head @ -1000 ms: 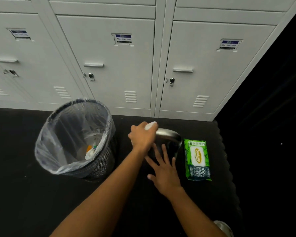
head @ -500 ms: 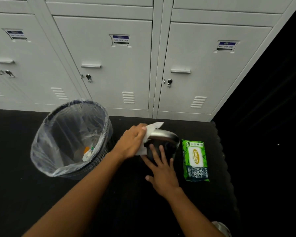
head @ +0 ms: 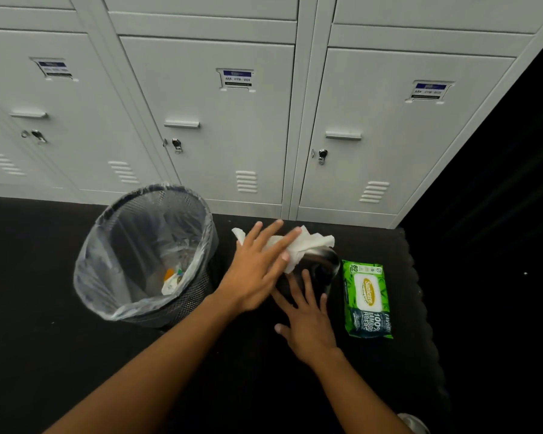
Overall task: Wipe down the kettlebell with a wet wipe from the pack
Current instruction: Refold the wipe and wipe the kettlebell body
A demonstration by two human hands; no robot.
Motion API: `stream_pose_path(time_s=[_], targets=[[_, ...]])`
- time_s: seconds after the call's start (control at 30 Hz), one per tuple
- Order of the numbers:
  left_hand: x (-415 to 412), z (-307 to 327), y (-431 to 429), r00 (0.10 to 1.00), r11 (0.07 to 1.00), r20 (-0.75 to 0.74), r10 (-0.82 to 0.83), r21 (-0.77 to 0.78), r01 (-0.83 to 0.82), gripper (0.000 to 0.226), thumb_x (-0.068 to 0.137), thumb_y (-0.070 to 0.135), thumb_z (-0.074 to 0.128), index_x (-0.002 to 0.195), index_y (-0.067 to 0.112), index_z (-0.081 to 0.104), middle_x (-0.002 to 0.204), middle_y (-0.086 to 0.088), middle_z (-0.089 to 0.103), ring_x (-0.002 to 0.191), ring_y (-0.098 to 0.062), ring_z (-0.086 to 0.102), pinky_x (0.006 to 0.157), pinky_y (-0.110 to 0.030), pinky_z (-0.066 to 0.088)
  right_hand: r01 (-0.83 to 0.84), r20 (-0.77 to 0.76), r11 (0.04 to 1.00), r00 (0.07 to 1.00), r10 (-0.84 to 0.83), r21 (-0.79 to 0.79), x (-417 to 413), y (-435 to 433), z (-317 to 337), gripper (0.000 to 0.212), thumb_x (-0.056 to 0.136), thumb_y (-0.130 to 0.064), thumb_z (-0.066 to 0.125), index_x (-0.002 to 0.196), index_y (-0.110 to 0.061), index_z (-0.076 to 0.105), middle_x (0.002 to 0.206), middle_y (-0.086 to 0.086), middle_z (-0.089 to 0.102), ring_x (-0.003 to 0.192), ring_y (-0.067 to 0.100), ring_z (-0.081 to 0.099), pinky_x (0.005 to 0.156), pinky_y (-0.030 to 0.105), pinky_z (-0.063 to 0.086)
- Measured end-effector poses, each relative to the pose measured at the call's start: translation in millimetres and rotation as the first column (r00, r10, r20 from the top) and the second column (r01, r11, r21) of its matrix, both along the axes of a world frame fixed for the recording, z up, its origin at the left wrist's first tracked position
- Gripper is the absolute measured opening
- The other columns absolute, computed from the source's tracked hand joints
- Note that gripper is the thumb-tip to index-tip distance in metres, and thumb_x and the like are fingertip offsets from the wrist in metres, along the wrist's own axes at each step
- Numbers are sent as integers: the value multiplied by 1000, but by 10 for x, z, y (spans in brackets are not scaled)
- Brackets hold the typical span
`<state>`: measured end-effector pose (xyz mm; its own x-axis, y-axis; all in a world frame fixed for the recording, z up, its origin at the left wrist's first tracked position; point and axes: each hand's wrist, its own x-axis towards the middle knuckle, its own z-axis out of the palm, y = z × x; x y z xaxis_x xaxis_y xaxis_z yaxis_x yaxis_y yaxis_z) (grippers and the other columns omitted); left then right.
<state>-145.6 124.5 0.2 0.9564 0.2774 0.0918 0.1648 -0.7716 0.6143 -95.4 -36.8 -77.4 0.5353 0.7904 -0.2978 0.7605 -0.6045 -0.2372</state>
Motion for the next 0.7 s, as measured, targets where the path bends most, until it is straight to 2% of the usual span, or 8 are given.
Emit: stream_pose_path(time_s=[0.07, 0.13, 0.23, 0.3, 0.43, 0.57, 0.63, 0.7], targets=[[73, 29, -33, 969, 970, 115, 216, -137, -200, 46, 104, 50, 29, 151, 52, 28, 161, 8, 25, 151, -18, 14, 122, -44, 16, -5, 4, 1000, 1000, 5, -14, -1, 7, 8, 95, 93, -43, 59, 142, -55, -22, 155, -10, -42, 139, 23, -45, 117, 67, 1], [263, 19, -146, 934, 912, 57, 354, -244, -331, 46, 102, 52, 30, 145, 45, 44, 154, 3, 37, 146, -19, 27, 120, -45, 22, -14, 3, 1000, 1000, 14, -24, 9, 5, 8, 89, 94, -44, 58, 148, -52, -12, 157, -9, -39, 140, 24, -44, 117, 67, 0], [538, 8, -364, 942, 955, -166, 293, 4, -297, 47, 99, 55, 24, 128, 39, 58, 135, 4, 53, 137, -26, 34, 116, -63, 15, -6, -40, 1000, 999, 6, 20, 22, -13, 4, 73, 92, -42, 59, 153, -45, 18, 166, -7, -14, 145, 26, -35, 117, 68, 5], [594, 43, -417, 962, 964, -151, 226, 179, -198, 42, 102, 48, 27, 120, 33, 62, 120, 4, 59, 125, -25, 43, 116, -62, 12, 5, -58, 1000, 998, -4, 21, 20, -7, 4, 69, 93, -42, 58, 152, -41, 24, 166, -6, -2, 149, 27, -26, 117, 68, 7], [483, 10, -194, 1000, 976, -14, 17, 219, -14, 40, 104, 50, 30, 125, 34, 60, 105, 9, 59, 99, -15, 50, 95, -40, 35, -9, -16, 1000, 1000, 9, 1, 16, -4, -8, 79, 94, -43, 58, 154, -46, 6, 163, -6, -26, 143, 27, -37, 117, 68, 5], [307, -136, 116, 993, 985, 36, 115, -132, -109, 33, 104, 46, 37, 94, 27, 62, 87, 10, 56, 83, -10, 50, 80, -36, 40, -11, -7, 999, 1000, 12, 31, 7, -8, 15, 97, 92, -40, 62, 148, -56, -16, 153, -14, -44, 141, 24, -43, 115, 67, 1], [262, -151, 185, 973, 853, -25, 229, -476, -213, 35, 103, 40, 42, 78, 21, 57, 79, 7, 57, 75, -7, 51, 78, -36, 41, -6, -10, 999, 1000, 7, 32, 11, -9, 27, 98, 91, -39, 63, 148, -56, -16, 154, -16, -42, 140, 23, -43, 115, 68, 1], [312, -111, 197, 931, 674, -174, 321, -649, -354, 34, 100, 40, 47, 77, 20, 63, 76, 4, 60, 72, -8, 53, 75, -33, 41, -1, -10, 1000, 1000, 2, 22, 17, -12, 25, 98, 91, -38, 63, 148, -56, -15, 153, -16, -43, 140, 22, -44, 115, 67, 0]])
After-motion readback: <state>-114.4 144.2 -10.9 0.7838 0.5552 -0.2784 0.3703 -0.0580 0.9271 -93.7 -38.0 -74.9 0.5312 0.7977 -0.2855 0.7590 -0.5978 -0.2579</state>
